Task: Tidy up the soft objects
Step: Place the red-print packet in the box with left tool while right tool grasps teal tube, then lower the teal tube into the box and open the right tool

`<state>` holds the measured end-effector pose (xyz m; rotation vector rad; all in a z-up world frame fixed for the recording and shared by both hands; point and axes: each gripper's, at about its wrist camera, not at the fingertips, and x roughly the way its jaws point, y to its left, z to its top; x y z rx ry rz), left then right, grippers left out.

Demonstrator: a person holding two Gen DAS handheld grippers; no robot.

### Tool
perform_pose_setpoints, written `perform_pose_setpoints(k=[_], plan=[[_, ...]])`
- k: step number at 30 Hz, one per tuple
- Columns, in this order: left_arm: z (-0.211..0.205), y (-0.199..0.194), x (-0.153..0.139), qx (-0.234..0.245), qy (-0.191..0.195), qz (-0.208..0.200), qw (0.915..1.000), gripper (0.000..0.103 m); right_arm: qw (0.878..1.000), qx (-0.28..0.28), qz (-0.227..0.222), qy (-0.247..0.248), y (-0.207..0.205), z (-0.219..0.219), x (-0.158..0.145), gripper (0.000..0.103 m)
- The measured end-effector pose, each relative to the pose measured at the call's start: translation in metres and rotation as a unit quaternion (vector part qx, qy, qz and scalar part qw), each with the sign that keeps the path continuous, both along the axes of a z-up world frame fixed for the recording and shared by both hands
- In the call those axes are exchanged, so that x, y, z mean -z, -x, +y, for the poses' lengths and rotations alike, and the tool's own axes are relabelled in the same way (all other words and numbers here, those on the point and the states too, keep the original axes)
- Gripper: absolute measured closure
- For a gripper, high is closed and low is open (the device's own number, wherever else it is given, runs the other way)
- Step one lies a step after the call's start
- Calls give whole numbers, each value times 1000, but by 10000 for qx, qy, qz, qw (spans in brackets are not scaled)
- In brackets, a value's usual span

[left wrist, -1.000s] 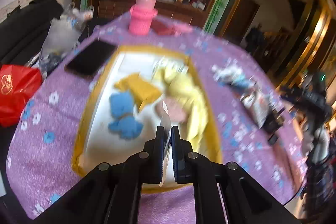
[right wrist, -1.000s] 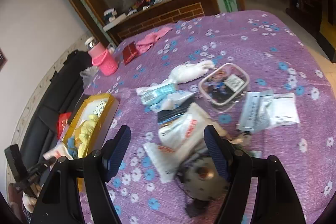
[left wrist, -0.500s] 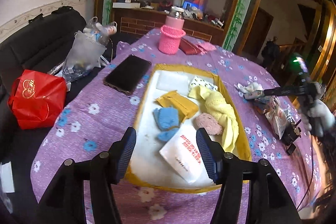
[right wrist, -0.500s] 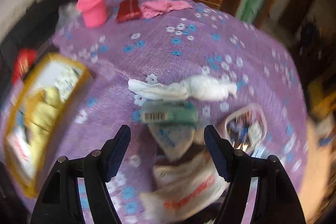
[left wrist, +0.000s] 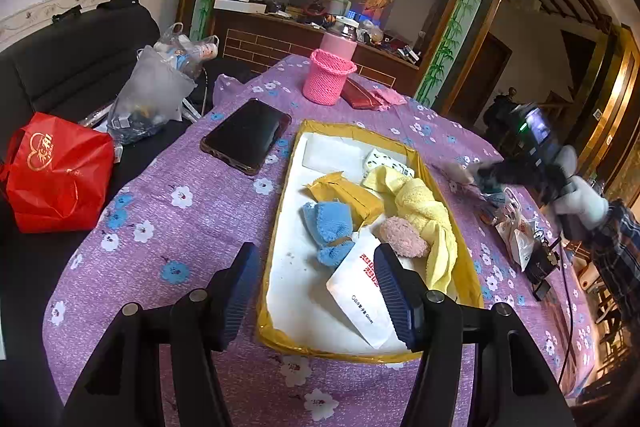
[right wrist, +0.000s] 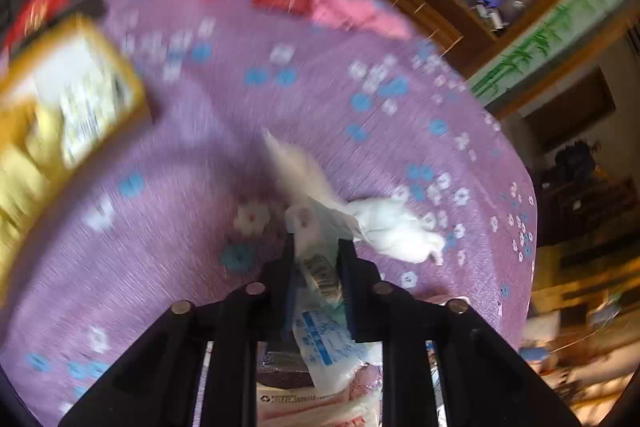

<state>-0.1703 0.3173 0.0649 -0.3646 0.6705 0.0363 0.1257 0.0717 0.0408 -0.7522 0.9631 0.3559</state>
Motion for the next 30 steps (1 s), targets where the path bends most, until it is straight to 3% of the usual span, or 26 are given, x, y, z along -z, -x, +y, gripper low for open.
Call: perform_pose_setpoints(k=[7,10,14,20,26,28,30], plan=[[1,4,0,-117,323,-36,9994,40,9875,334,-208,-1527,22,-28,-80,87],[6,11,-2,-299,434,-58,9986,40,9691,325,198,-2436,41,-36,-104,87],[10,28,-10,-519,435,-199,9975,40,9291,-97,1115,-3525,75,-22,-113,86],[15,44,-11,-634,427,-230,9968,40,8704,-668,2661,-4088,116,51,-76,86],[23,52,-8,-598,456,-273,9968,40,8195,-569,3888,-4171,134,116,-12,86],[26,52,-6,-602,479,-268,9967,39,8158,-463,4105,-4048,135,131,9,86],[31,51,-1,-599,540,-255,9964,39,8340,-306,4000,-3787,130,140,24,88]])
